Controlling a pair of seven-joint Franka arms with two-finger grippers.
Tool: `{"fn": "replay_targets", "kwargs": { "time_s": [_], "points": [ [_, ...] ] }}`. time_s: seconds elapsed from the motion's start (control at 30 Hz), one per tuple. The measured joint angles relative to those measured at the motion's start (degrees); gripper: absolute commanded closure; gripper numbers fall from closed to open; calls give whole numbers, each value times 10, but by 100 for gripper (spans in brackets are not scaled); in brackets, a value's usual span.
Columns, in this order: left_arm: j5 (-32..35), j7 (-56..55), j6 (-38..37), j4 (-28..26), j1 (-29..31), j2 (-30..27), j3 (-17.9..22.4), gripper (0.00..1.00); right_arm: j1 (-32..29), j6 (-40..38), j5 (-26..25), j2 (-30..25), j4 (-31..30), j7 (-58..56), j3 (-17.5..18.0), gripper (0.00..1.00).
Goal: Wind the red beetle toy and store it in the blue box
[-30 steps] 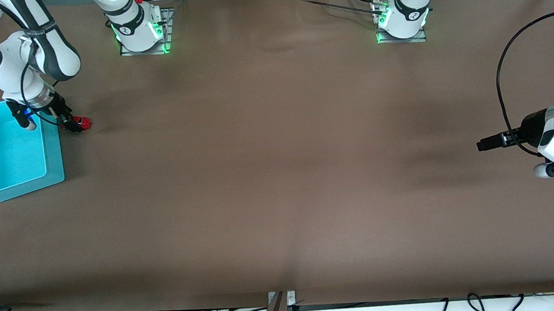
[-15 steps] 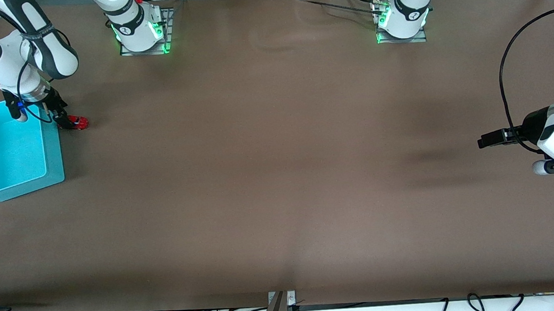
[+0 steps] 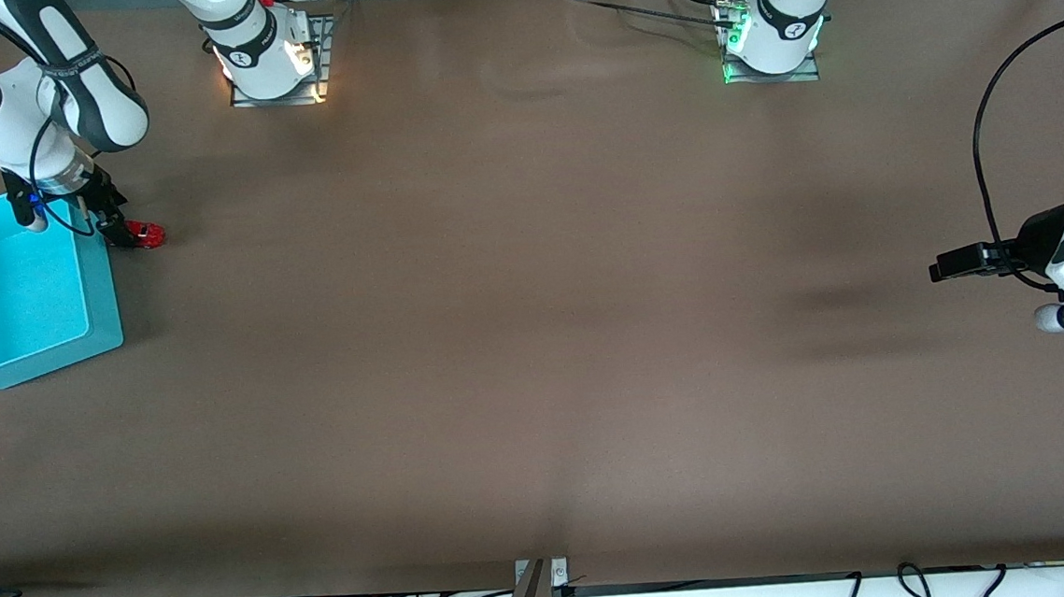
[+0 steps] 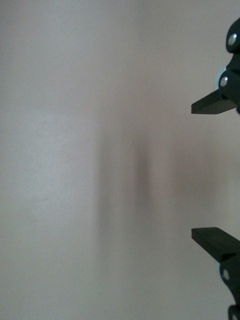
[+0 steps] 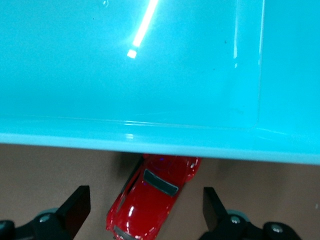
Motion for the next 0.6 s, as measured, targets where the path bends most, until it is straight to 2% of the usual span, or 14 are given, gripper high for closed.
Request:
{"fn": "replay_targets", "kwargs": {
  "time_s": [0.37, 0.43, 0.53, 0.6],
  "points": [
    [0, 2, 0, 0, 0, 0, 0, 0, 0, 24, 0, 35, 0, 18, 6, 2],
    [0, 2, 0, 0, 0, 0, 0, 0, 0, 28, 0, 43, 0, 19, 7, 22],
    [0, 2, 0, 0, 0, 0, 0, 0, 0, 29, 0, 49, 0, 20, 7, 70],
    [0, 2, 0, 0, 0, 0, 0, 0, -1, 29, 0, 52, 1, 20, 7, 87]
  ]
}}
